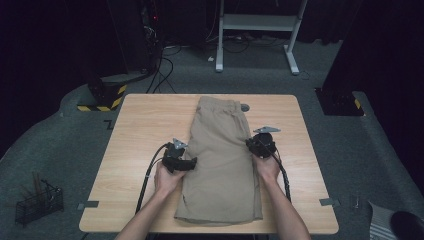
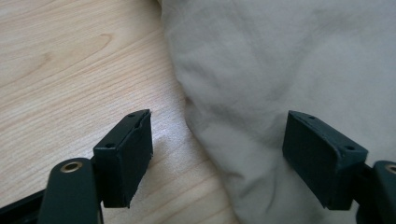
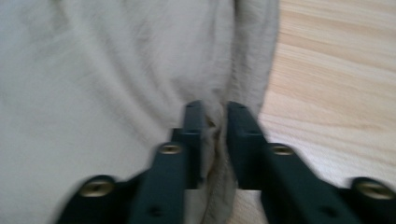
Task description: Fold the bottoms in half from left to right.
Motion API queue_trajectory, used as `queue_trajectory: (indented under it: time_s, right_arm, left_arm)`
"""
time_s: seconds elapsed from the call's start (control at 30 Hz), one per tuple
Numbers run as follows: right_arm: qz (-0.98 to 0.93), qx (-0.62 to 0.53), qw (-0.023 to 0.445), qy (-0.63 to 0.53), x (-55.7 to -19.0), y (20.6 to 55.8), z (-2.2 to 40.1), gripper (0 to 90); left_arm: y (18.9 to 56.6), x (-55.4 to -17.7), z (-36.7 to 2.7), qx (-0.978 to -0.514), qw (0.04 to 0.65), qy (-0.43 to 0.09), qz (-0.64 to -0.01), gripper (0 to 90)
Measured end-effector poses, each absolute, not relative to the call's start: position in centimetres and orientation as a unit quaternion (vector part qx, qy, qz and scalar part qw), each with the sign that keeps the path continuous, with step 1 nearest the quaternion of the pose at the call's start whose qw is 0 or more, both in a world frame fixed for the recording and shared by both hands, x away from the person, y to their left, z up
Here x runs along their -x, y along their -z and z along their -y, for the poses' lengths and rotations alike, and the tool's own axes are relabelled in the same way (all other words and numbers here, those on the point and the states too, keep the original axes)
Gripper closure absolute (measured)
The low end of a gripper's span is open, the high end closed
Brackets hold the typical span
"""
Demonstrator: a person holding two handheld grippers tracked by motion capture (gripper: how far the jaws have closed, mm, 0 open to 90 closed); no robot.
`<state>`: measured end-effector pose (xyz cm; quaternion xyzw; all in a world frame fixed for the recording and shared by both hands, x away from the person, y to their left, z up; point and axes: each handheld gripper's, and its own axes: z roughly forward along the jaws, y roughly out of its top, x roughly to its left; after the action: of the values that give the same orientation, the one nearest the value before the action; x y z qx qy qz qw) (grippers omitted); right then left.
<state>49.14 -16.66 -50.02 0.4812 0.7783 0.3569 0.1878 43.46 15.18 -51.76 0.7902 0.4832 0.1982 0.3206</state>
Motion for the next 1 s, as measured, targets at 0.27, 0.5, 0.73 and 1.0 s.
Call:
queue_trajectory:
  time_s: [0.27,0.5,0.73,1.0]
  right_arm:
    - [-0.778,-0.496,0.193,-0.332,-49.8,50.9,17.5,80.6]
    - [-0.781,-0.462,0.19,-0.376,-46.0,48.6,17.3,62.8]
    - [-0.805,-0.407,0.171,-0.397,-40.9,49.2,15.9,62.4]
    - [-0.835,-0.4,0.165,-0.341,-39.9,51.7,16.0,64.0]
  left_arm:
    - [51.8,-43.9,-16.0,-0.791,0.314,-0.185,-0.491,21.5]
    - [50.2,-41.2,-16.5,-0.79,0.352,-0.176,-0.47,21.5]
    - [50.6,-38.6,-16.2,-0.8,0.358,-0.176,-0.447,20.7]
    - [52.3,-36.6,-17.5,-0.8,0.342,-0.187,-0.456,20.7]
